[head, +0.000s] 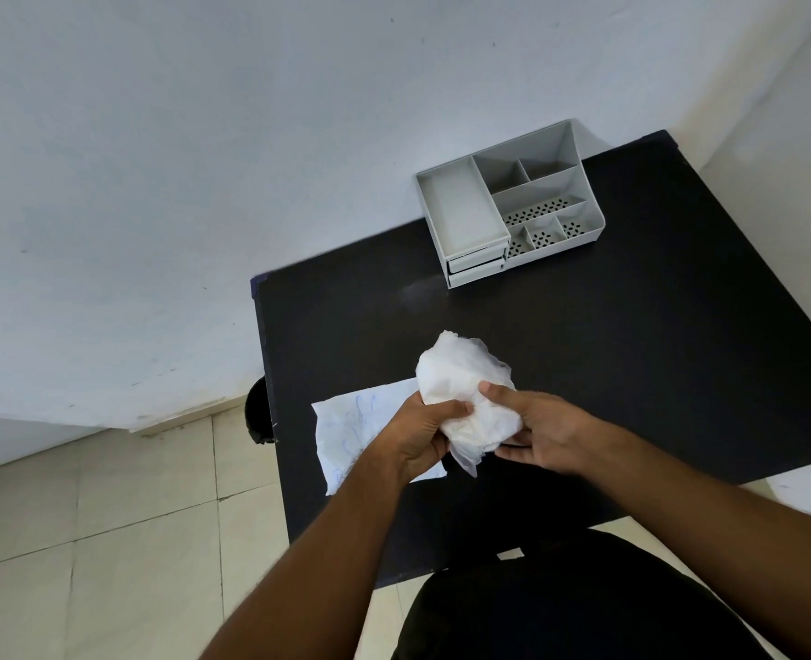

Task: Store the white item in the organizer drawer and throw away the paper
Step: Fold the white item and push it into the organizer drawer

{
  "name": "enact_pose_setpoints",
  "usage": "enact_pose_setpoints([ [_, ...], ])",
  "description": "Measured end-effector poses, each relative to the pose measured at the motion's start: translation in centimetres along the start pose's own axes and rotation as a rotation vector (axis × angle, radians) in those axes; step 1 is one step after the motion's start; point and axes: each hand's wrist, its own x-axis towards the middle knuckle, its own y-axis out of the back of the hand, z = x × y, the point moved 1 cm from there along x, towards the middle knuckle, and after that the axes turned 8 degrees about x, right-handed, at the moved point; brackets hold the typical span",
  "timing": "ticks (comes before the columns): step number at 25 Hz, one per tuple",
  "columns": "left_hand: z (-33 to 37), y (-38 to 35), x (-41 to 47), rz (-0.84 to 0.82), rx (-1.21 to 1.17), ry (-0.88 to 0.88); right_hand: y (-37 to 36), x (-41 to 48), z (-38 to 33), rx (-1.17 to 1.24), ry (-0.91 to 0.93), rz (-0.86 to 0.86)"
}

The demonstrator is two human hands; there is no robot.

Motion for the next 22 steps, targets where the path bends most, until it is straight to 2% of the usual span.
enact_pose_setpoints([
  [3, -0.4, 0.5, -0.1, -0.032, 0.003, 0.037, -0.3, 0.4, 0.4, 0.206, 0.047, -0.112],
  [5, -0.5, 0.8, -0.2, -0.02, 0.021, 0.053, -0.3, 0.8, 0.4, 0.219, 0.174, -0.086],
  [9, -0.6, 1.2, 0.0, 0.156, 0.217, 0.041, -0.5, 0.3, -0.7, -0.153, 0.512, 0.186],
  [11, -0.7, 1.0, 0.4, 0.23, 0.262, 0.01, -0.9, -0.2, -1.0, -0.265, 0.625, 0.198],
  [14, -0.5, 0.4, 0.6, 0.31, 0.299, -0.015, -1.4, -0.5, -0.8, -0.3, 0.763, 0.198],
  [17, -0.2, 0.2, 0.6, 0.341, 0.3, -0.013, -1.1, -0.2, -0.6, -0.247, 0.778, 0.189],
  [22, -0.3, -0.1, 0.5, 0.349, 0.334, 0.006, -0.5, 0.3, -0.5, -0.078, 0.636, 0.163],
])
